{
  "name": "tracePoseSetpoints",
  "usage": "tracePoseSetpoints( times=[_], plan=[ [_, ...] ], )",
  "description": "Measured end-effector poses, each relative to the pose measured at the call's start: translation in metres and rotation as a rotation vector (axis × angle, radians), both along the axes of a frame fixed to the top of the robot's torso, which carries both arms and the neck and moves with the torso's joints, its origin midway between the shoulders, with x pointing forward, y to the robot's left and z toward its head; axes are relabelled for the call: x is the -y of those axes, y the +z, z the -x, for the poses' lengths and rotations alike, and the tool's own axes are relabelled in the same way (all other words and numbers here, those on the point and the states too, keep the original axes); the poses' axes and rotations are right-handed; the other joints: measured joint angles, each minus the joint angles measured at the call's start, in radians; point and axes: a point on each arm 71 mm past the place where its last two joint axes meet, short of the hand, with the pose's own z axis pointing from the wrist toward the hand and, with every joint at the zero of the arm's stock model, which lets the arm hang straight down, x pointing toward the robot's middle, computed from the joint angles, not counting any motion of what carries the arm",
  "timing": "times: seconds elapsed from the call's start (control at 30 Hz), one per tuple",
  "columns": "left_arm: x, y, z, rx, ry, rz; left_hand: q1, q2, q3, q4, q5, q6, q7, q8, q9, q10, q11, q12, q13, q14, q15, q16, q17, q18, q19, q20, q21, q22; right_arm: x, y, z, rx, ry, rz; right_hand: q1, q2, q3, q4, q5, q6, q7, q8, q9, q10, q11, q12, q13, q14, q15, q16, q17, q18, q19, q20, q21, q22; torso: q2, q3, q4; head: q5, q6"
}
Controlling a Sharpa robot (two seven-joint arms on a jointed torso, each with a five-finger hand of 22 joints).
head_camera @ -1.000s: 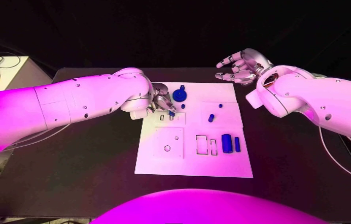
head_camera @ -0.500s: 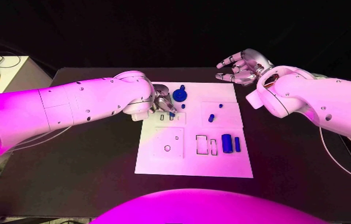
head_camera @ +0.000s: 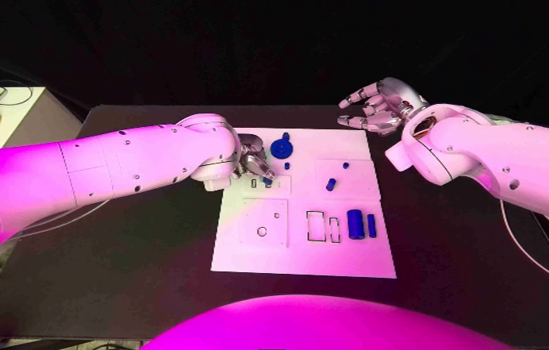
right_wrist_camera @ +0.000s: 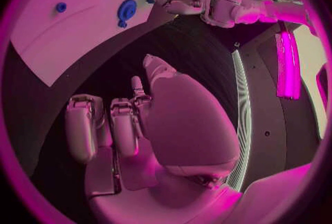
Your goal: Assemble the parts on the task board
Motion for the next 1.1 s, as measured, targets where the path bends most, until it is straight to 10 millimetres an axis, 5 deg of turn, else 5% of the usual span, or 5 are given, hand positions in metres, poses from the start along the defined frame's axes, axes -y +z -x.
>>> tracePoseSetpoints(
  times=[0.37, 0.43, 1.1],
  plan=[
    [-0.0012, -0.0006, 0.0013, 0.001, -0.002, -0.003, 0.0, 0.0, 0.0, 0.0, 0.005, 0.0, 0.0, 0.0, 0.0, 0.0, 0.0, 0.001, 0.004, 0.0, 0.0, 0.0, 0.0, -0.001, 0.004, -0.004, 0.0, 0.005, -0.0001, -0.0037, 0.0008, -0.011, 0.005, 0.002, 0.0, 0.0, 0.001, -0.001, 0.0, -0.001, -0.001, 0.0, 0.0, 0.0, 0.0, 0.0, 0.0, 0.0, 0.0, 0.0, 0.0, 0.0, 0.0, 0.0, -0.001, 0.0, 0.0, -0.0002, -0.0001, 0.002, 0.0],
    [-0.001, -0.0006, 0.0014, 0.001, -0.003, -0.003, 0.0, 0.0, 0.0, 0.0, 0.005, 0.0, 0.0, 0.0, 0.0, 0.002, -0.002, 0.004, 0.006, 0.0, 0.0, 0.0, 0.0, -0.016, 0.004, -0.004, 0.0, 0.006, -0.0003, -0.0042, 0.0009, -0.012, 0.005, 0.002, 0.0, 0.0, 0.001, -0.001, 0.0, -0.001, -0.001, 0.0, 0.0, 0.0, 0.0, 0.0, 0.0, 0.0, 0.0, 0.0, 0.0, 0.0, 0.0, 0.0, -0.001, 0.0, 0.0, 0.0, -0.0005, 0.002, 0.0],
    [-0.0001, -0.0021, 0.0014, -0.005, -0.008, -0.008, 0.001, 0.001, 0.0, 0.0, 0.005, 0.002, 0.002, 0.0, 0.0, 0.004, -0.003, 0.004, 0.006, 0.0, 0.0, 0.0, 0.0, -0.016, 0.004, -0.004, 0.004, 0.007, -0.0006, -0.006, 0.0013, -0.018, 0.009, 0.003, 0.0, 0.0, 0.005, 0.003, 0.0, -0.004, 0.002, 0.004, 0.0, 0.0, 0.0, 0.0, 0.0, 0.0, 0.0, 0.0, 0.0, 0.0, 0.0, 0.0, -0.001, 0.0, 0.0, 0.0007, -0.0011, 0.005, 0.0]
  ],
)
